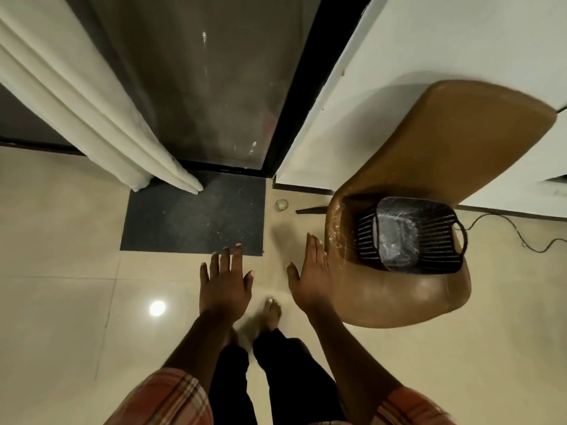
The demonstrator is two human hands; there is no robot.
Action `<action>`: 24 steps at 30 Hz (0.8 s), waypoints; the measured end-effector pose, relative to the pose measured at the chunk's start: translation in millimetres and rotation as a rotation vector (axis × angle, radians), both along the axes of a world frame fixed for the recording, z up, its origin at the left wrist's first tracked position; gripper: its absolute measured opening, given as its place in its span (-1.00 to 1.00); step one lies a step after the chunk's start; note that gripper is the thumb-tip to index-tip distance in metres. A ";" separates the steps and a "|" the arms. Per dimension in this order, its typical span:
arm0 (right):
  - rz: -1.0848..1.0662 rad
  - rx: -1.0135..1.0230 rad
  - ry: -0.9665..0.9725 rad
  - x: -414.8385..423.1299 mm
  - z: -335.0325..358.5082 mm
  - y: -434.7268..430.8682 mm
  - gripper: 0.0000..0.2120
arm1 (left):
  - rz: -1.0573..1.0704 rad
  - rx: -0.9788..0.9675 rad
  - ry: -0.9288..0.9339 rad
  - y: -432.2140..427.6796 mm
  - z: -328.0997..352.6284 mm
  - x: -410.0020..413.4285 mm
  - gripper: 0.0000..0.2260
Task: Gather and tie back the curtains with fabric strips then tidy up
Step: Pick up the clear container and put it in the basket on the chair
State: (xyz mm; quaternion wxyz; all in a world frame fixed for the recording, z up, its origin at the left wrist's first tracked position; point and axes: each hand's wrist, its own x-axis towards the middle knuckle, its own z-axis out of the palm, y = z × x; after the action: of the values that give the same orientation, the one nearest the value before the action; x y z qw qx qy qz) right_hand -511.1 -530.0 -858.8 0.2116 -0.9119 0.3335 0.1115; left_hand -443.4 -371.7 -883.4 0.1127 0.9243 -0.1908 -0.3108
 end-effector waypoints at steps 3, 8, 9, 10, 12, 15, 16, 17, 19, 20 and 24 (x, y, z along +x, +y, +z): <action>-0.035 0.077 0.024 20.4 -22.0 -5.0 -0.31 | -0.042 0.025 0.013 -8.8 -12.2 14.7 -0.41; -0.125 0.160 0.017 52.4 -83.8 -27.6 -0.30 | -0.122 0.088 0.017 -41.3 -46.3 48.0 -0.41; -0.121 0.168 0.018 59.5 -97.8 -34.7 -0.30 | -0.144 0.098 0.015 -48.8 -56.7 57.5 -0.41; -0.129 0.168 0.018 62.4 -97.7 -35.8 -0.29 | -0.170 0.107 -0.004 -50.7 -54.4 63.0 -0.40; -0.136 0.188 0.014 75.5 -145.6 -50.1 -0.28 | -0.206 0.112 -0.029 -68.4 -96.2 80.0 -0.39; -0.149 0.204 0.014 90.6 -195.6 -62.8 -0.27 | -0.224 0.091 -0.045 -84.7 -143.2 100.3 -0.38; -0.148 0.197 0.003 95.7 -197.6 -66.5 -0.27 | -0.249 0.077 -0.084 -88.0 -144.1 107.0 -0.38; -0.167 0.193 0.002 99.3 -228.8 -70.7 -0.26 | -0.293 0.084 -0.103 -94.5 -176.4 114.1 -0.38; -0.201 0.191 -0.014 110.8 -250.5 -80.2 -0.23 | -0.331 0.059 -0.153 -105.8 -200.6 129.0 -0.38; -0.220 0.195 -0.022 114.3 -284.4 -82.7 -0.21 | -0.339 0.071 -0.144 -110.4 -233.7 134.5 -0.38; -0.291 0.184 -0.075 130.0 -362.0 -100.7 -0.15 | -0.337 0.085 -0.166 -124.4 -306.6 154.0 -0.38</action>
State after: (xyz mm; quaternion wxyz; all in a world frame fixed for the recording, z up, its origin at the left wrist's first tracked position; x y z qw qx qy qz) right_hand -381.1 -630.7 -1220.8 0.3202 -0.8343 0.4424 0.0757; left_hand -289.4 -496.1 -1190.0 0.0038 0.9057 -0.3381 -0.2557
